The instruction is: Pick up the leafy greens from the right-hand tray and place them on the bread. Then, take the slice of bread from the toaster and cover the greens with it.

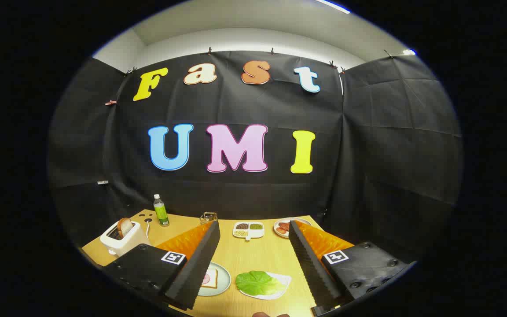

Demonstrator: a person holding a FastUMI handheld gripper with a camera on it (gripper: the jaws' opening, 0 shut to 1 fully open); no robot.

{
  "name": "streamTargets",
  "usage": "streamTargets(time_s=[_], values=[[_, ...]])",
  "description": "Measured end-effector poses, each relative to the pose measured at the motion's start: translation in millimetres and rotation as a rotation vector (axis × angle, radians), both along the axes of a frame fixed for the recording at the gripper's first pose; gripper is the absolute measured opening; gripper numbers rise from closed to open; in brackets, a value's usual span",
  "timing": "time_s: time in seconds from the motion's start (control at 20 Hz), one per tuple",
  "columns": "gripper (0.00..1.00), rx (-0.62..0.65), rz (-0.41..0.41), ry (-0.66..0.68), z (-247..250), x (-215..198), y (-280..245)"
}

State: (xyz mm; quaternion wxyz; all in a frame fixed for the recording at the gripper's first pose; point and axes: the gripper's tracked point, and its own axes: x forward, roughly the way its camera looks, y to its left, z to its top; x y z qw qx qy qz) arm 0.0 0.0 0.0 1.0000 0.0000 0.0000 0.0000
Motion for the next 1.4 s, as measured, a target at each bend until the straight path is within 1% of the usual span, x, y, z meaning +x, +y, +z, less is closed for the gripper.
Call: streamTargets(time_s=[0.35, 0.85, 1.05, 1.2, 1.4], values=[[0.97, 0.035, 0.005, 0.051, -11.8, -5.0, 6.8], [0.98, -0.005, 0.038, 0.105, -29.9, -2.2, 19.3], [0.98, -0.024, 0.029, 0.120, -37.6, 8.1, 13.8], [0.98, 0.019, 0.036, 0.177, -51.7, 20.9, 13.9], [0.98, 0.030, 0.041, 0.243, -70.9, 35.6, 10.1]])
